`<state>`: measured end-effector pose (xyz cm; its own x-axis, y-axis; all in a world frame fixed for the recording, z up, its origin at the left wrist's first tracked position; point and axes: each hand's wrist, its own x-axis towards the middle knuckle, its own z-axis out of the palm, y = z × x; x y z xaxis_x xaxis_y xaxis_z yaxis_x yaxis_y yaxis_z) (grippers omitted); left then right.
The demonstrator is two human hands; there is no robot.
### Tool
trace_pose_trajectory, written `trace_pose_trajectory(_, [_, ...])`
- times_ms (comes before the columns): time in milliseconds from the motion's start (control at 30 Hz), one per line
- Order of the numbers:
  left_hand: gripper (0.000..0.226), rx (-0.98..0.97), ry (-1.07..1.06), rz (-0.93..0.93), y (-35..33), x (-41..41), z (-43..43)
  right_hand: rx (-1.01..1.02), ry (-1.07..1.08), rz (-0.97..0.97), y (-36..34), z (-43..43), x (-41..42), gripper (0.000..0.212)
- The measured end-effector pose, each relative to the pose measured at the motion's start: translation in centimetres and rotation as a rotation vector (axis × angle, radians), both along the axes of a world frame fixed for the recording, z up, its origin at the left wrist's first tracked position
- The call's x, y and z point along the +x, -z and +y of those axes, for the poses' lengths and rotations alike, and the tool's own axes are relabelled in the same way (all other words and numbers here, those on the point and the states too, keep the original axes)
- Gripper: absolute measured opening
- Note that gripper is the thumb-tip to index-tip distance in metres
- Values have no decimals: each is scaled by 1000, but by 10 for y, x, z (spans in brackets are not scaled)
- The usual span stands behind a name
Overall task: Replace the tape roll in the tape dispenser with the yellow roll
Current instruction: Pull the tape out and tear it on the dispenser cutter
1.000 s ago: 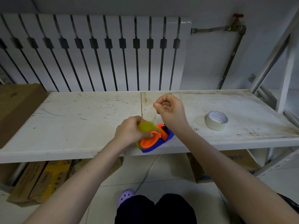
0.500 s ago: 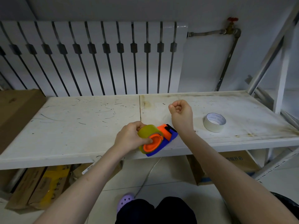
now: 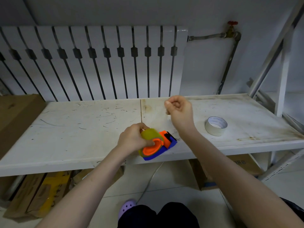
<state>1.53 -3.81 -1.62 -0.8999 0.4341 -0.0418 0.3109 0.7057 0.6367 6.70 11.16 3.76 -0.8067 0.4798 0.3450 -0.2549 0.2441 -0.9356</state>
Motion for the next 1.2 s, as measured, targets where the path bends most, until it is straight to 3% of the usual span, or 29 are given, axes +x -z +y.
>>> trace_pose_trajectory(267, [55, 25, 6, 12, 1, 0, -10, -303, 313, -289, 59, 62, -9, 5])
trace_pose_trajectory(400, [54, 51, -8, 28, 7, 1, -13, -376, 345, -413, 87, 67, -8, 18])
trace_pose_trajectory(533, [53, 2, -2, 30, 8, -3, -14, -413, 320, -403, 87, 62, -8, 21])
trace_pose_trajectory(667, [63, -84, 54, 47, 2, -8, -5, -366, 243, -312, 67, 62, -8, 9])
trace_pose_trajectory(767, [74, -124, 117, 51, -3, -7, 13, -298, 171, -276, 61, 57, -8, 12])
trace_pose_trajectory(1000, [54, -240, 45, 143, -7, 0, 47, -103, 114, -240, 50, 56, -5, 12])
trace_pose_trajectory(1200, [52, -317, 100, 56, -17, -5, 51, 124, 88, -101, 24, 51, -1, 12])
